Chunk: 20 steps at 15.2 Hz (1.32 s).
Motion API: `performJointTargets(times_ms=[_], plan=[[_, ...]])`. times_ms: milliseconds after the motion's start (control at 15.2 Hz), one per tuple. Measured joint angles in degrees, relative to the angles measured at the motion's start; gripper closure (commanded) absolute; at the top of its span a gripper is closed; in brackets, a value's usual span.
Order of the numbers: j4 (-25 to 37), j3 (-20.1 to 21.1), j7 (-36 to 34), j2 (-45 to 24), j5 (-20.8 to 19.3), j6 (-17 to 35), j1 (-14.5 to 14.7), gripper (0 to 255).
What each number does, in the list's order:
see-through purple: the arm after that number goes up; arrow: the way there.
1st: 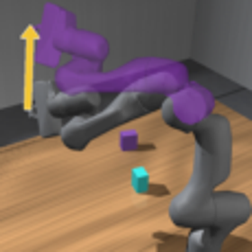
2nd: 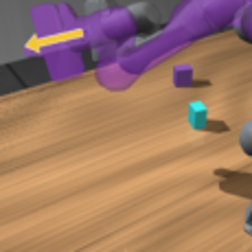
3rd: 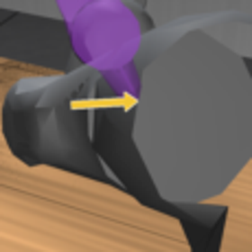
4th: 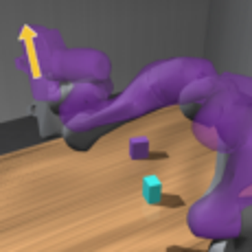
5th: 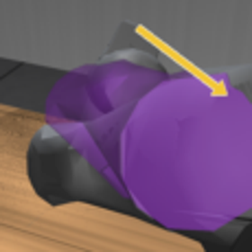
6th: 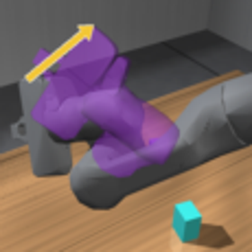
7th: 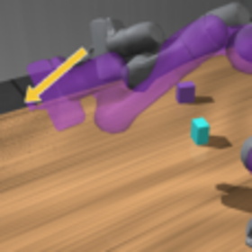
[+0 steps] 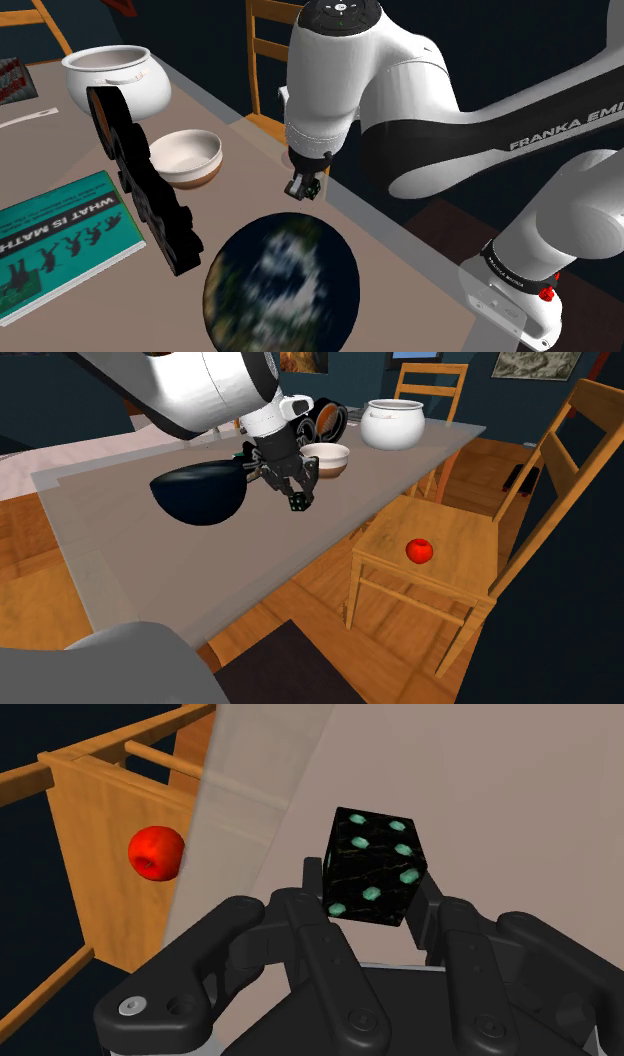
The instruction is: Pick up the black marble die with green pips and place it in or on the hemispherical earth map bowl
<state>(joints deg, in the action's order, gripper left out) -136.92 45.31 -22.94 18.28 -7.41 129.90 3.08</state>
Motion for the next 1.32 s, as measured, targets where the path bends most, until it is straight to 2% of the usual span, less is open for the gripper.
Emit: performJointTargets(times_ms=[1320], plan=[[10.92, -4.82, 6.71, 5.16, 3.93, -14.72, 1.95, 255]])
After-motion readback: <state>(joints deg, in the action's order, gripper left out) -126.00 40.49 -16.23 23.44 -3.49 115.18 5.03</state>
